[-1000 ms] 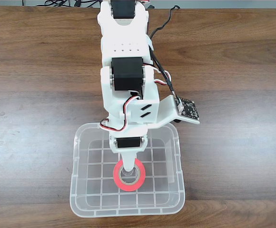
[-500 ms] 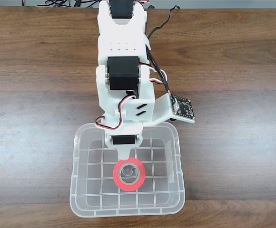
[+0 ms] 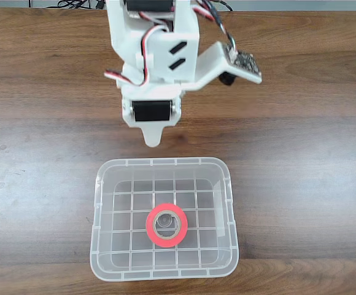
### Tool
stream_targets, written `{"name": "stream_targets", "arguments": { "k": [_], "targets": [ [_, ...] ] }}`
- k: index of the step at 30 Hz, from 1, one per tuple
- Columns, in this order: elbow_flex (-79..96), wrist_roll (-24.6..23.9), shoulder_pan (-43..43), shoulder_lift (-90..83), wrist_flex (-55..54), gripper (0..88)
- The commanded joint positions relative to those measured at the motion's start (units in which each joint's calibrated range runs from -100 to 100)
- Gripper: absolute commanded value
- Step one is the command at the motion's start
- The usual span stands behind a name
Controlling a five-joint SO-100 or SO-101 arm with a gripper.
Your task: Grab the tape and place it in the box.
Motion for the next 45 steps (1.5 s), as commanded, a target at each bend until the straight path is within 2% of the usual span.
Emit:
{"name": "stream_targets", "arguments": {
  "k": [1, 13, 20, 25, 34, 42, 45],
  "targets": [
    [15.53, 2.09, 1.47, -23.6, 1.1, 1.3],
    [66.17, 2.36, 0.66, -62.78, -0.61, 1.3],
    [95.17, 2.3, -1.9, -76.22, -22.01, 1.3],
    [114.35, 2.36, -4.9, -84.83, -30.92, 1.3],
    [132.48, -0.86, -4.97, -104.13, -34.69, 1.2],
    [144.4, -0.96, -3.94, -119.02, -34.0, 1.2],
    [144.75, -1.02, -3.29, -119.66, -34.0, 1.1]
  ]
}}
